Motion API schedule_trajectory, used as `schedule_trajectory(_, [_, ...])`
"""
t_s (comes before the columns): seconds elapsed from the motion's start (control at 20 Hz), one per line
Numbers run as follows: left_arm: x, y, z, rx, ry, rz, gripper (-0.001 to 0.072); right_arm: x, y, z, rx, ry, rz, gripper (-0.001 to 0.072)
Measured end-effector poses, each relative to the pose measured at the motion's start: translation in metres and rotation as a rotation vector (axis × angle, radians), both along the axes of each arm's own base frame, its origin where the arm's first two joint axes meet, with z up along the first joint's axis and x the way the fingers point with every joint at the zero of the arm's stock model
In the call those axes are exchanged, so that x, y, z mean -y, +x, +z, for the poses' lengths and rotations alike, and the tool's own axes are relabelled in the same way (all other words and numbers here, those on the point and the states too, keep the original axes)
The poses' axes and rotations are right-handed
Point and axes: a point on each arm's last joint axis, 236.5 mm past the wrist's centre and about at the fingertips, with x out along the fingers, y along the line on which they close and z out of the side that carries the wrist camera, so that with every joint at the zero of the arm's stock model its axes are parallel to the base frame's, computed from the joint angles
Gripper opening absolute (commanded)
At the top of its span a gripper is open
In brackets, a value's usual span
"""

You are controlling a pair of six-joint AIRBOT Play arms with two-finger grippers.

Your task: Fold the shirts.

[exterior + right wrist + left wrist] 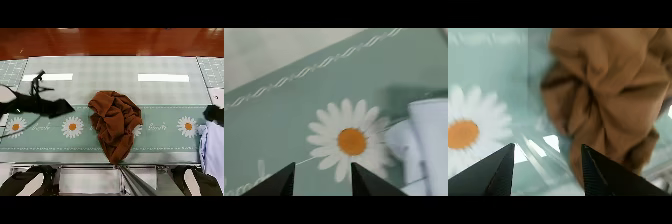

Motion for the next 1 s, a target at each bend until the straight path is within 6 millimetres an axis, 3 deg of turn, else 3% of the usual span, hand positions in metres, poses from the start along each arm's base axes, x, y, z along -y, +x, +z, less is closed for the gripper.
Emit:
schedule_trajectory(0.1, [0.011, -0.029, -0.032, -0.093, -0.059, 0.003, 0.0505, -0.033, 0.000, -0.031, -0.021, 0.162, 0.041, 0.0407])
schedule_trajectory(0.2, [0.021, -0.045, -0.054, -0.138, -0.087, 0.016, 0.0505, -0.061, -0.001, -0.053, -0.060, 0.274, 0.091, 0.0407])
schedule_trajectory(0.45, [0.060, -0.064, -0.074, -0.165, -0.135, -0.016, 0.0505, -0.117, -0.003, -0.086, -0.162, 0.430, 0.204, 0.0407])
schedule_trajectory(0.6, [0.082, -0.074, -0.086, -0.173, -0.128, -0.058, 0.0505, -0.136, 0.000, -0.094, -0.178, 0.464, 0.241, 0.0407])
schedule_trajectory(0.85, [0.119, -0.081, -0.094, -0.186, -0.151, -0.103, 0.0493, -0.147, 0.004, -0.096, -0.172, 0.484, 0.253, 0.0407])
schedule_trajectory(0.95, [0.127, -0.075, -0.098, -0.165, -0.141, -0.116, 0.0027, -0.148, 0.005, -0.096, -0.170, 0.486, 0.254, 0.0407])
schedule_trajectory(1.0, [0.129, -0.072, -0.099, -0.151, -0.132, -0.133, 0.0020, -0.149, 0.005, -0.096, -0.170, 0.488, 0.254, 0.0407])
